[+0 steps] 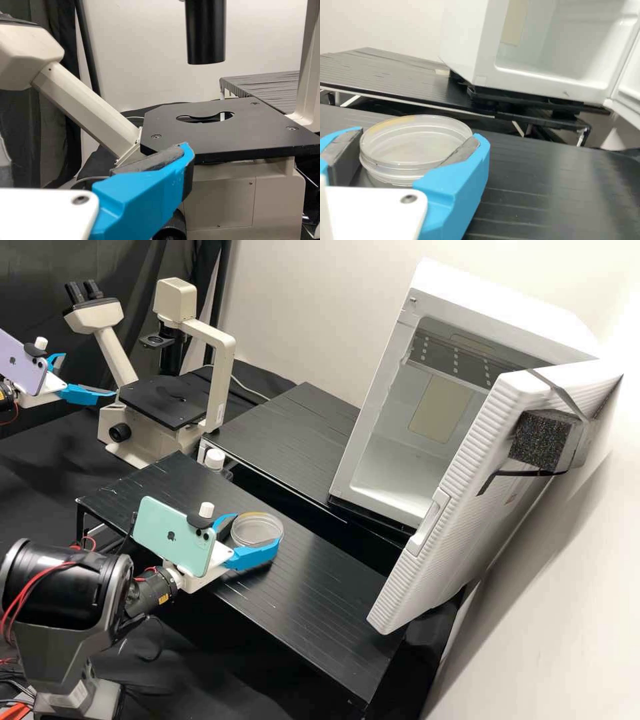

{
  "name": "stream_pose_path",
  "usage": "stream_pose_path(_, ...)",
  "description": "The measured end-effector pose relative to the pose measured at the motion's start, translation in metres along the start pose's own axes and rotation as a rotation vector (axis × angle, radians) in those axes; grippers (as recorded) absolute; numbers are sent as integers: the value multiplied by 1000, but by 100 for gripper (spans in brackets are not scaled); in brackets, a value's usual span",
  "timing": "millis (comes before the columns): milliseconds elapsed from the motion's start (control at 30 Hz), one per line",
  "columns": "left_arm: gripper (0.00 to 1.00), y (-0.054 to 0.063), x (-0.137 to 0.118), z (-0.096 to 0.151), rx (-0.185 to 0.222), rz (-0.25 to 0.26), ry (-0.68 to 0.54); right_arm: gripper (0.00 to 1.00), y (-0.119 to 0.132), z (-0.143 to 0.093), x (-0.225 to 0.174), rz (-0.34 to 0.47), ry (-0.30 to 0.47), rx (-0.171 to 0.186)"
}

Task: Move the petri dish to the bench.

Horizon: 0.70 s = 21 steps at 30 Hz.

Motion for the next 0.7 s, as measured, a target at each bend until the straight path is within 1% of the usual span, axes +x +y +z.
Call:
stream_pose_path(200, 100, 0, 0, 0, 0, 0, 0, 100, 0, 1, 0, -2, 0, 6)
stream_pose_path(300, 100, 0, 0, 0, 0, 0, 0, 100, 0, 1, 0, -2, 0, 26)
stream_pose_path(567, 100, 0, 0, 0, 0, 0, 0, 100, -1, -1, -2, -9, 10, 31)
stream_pose_path(700, 100, 0, 0, 0, 0, 0, 0, 100, 5, -7, -7, 12, 42, 74)
